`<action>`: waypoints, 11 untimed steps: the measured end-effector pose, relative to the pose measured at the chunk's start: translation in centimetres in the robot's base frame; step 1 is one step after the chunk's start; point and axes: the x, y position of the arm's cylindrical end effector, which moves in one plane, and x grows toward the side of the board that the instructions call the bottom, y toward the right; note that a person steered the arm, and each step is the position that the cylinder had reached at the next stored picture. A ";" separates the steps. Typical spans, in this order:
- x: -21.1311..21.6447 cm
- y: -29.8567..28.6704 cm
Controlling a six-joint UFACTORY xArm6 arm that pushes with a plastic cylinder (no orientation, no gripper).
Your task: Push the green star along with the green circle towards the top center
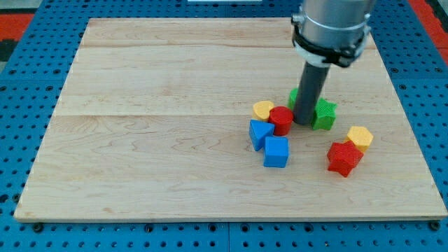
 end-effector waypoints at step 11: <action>-11.1 -8.2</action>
